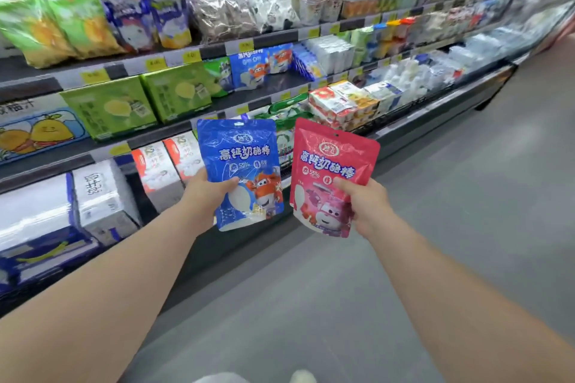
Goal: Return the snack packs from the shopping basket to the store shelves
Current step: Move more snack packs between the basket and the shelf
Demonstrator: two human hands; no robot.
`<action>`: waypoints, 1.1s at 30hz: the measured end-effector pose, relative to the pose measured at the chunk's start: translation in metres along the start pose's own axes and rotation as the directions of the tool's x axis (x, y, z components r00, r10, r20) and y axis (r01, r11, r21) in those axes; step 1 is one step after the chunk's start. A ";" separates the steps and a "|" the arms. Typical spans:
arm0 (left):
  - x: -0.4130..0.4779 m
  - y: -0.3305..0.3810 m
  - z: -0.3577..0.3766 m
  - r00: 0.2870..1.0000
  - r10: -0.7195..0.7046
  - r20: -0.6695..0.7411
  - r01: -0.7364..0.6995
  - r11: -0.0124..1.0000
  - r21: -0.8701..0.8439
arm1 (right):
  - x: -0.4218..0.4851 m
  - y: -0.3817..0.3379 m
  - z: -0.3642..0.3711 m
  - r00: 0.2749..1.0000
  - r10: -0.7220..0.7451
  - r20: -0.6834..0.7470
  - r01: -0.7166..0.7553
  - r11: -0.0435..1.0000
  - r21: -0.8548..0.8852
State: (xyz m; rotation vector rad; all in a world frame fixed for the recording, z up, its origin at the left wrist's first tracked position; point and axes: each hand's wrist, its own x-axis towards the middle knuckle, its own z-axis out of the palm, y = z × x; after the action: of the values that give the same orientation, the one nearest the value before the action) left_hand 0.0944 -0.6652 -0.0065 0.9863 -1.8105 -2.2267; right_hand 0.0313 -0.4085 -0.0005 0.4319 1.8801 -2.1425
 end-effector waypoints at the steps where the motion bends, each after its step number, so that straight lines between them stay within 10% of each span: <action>1: 0.005 0.003 0.014 1.000 -0.003 -0.014 0.003 1.000 -0.012 | 0.014 -0.006 -0.007 1.000 0.003 0.009 -0.003 1.000 0.005; 20: 0.264 0.071 0.189 0.993 -0.044 -0.111 0.040 0.999 -0.035 | 0.338 -0.127 0.011 0.993 0.074 0.094 -0.068 0.995 -0.072; 33: 0.381 0.099 0.286 0.906 -0.064 -0.419 -0.029 0.977 -0.213 | 0.547 -0.182 0.035 0.874 0.213 0.436 -0.110 0.962 -0.249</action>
State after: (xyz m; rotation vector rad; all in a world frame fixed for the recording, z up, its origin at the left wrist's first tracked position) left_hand -0.3889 -0.6313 -0.0511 1.3166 -1.3472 -1.9613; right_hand -0.5446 -0.4182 -0.0408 0.0236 1.7036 -1.7132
